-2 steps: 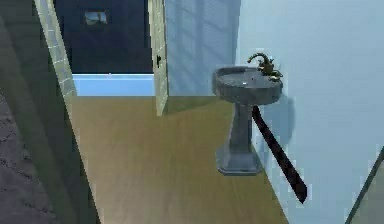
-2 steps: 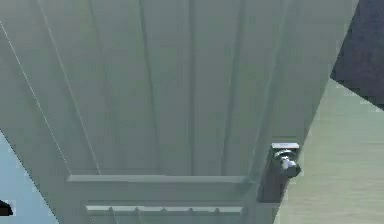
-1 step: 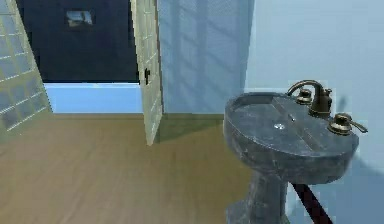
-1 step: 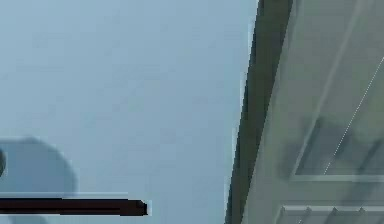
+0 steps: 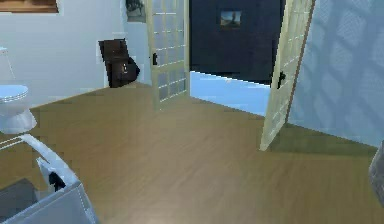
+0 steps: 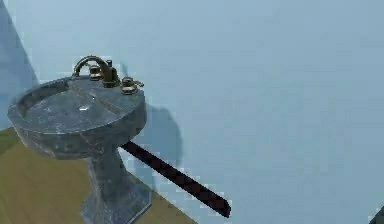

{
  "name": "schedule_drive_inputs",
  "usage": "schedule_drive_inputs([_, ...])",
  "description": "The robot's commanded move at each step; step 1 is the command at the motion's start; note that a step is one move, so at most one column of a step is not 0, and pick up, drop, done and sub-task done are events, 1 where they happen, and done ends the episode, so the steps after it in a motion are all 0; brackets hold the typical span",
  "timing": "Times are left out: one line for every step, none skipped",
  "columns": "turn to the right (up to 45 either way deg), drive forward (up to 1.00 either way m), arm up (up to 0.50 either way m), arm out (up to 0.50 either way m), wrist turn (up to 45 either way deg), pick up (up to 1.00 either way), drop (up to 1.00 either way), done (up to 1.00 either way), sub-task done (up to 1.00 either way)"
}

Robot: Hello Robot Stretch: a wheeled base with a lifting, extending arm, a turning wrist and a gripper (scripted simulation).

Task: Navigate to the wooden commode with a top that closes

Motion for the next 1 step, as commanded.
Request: schedule_drive_inputs([0.0,0.90,0.00,0.00,0.0,0.00,0.00,0.00,0.00])
